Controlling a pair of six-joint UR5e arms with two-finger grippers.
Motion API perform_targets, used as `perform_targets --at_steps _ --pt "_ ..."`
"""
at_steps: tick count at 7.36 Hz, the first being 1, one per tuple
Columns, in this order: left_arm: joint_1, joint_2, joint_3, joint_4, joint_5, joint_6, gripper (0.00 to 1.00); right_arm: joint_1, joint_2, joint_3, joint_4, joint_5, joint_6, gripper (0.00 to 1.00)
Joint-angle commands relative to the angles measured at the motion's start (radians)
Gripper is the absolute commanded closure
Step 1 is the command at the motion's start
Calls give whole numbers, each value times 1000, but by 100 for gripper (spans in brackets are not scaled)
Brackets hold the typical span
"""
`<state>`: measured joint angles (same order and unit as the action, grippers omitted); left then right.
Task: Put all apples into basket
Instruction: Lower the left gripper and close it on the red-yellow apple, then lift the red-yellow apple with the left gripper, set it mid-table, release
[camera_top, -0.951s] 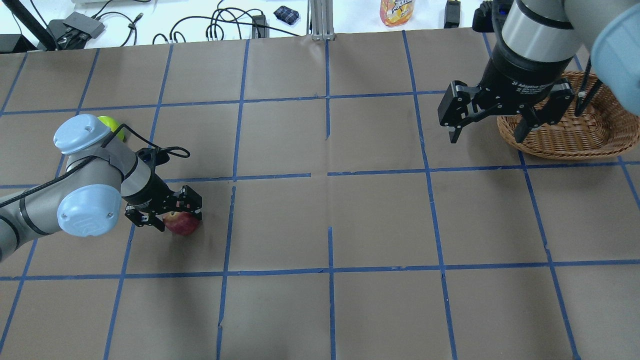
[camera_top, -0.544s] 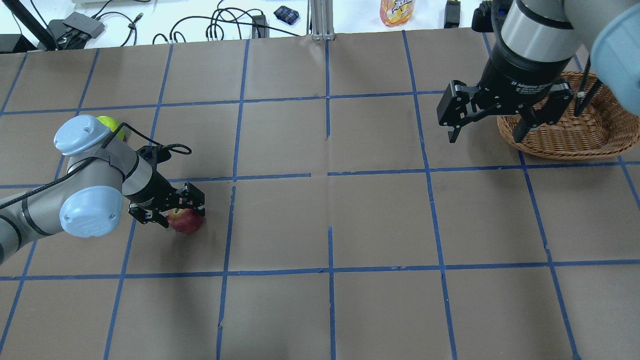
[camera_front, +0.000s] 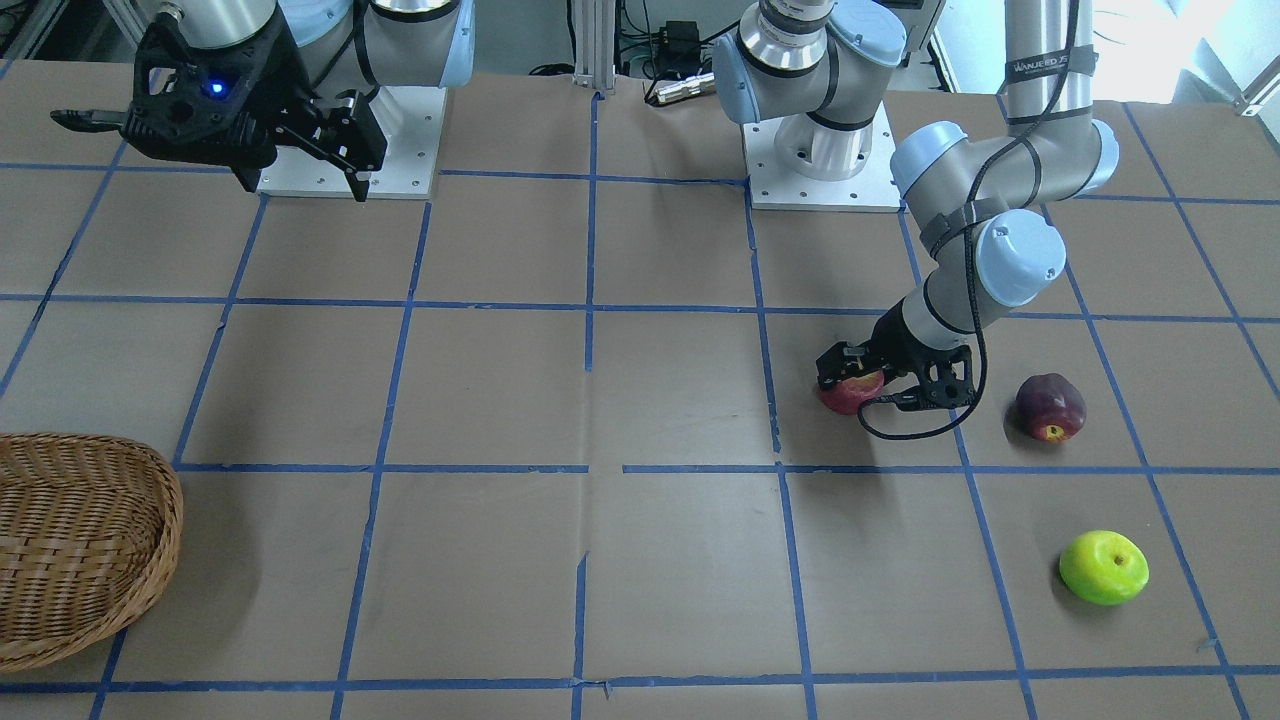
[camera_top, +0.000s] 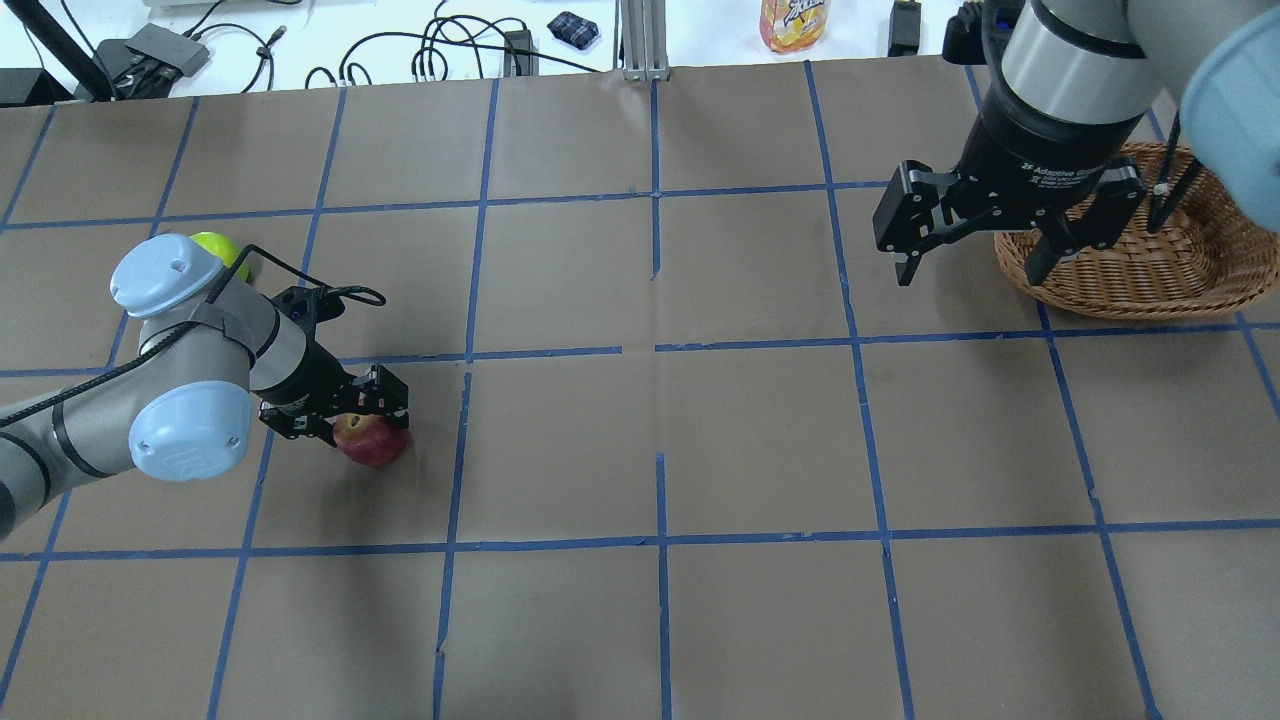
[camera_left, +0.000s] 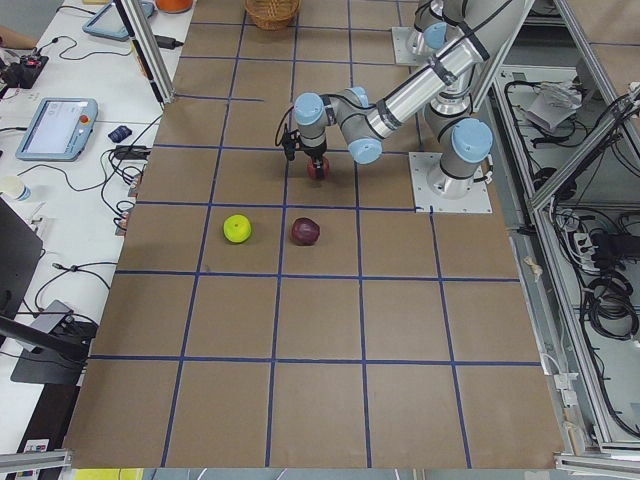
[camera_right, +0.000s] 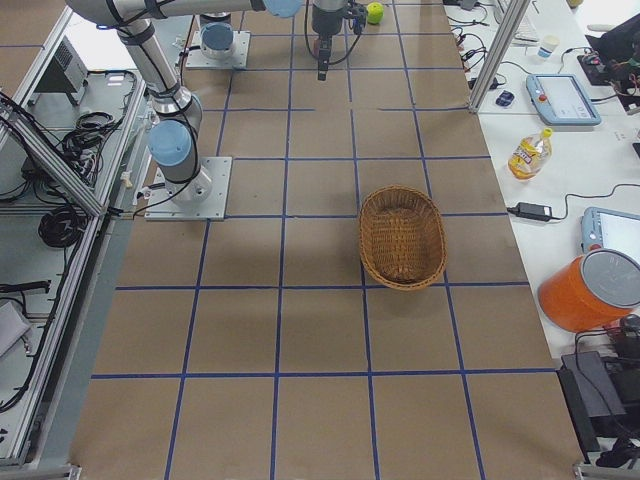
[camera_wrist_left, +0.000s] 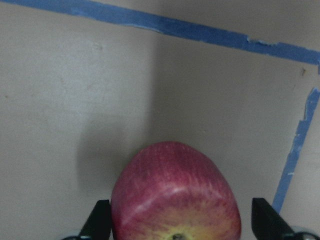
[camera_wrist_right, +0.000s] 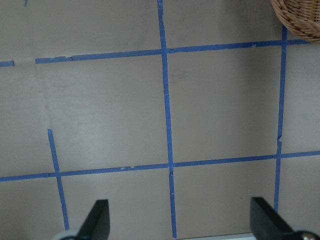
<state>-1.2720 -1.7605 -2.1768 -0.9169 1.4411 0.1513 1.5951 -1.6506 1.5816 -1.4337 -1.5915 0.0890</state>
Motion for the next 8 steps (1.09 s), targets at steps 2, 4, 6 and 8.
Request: perform_targets --at_steps 2,4,6,8 --pt "-20 29 81 10 -28 -129 100 0 0 0 -1 -7 0 0" --pt "-248 -46 257 7 -139 -408 100 0 0 0 -1 -4 0 0" --pt "-431 -187 450 9 -133 -629 100 -1 2 0 1 -7 0 0" --pt "-529 -259 491 18 2 -657 100 -1 6 0 -1 -2 0 0"
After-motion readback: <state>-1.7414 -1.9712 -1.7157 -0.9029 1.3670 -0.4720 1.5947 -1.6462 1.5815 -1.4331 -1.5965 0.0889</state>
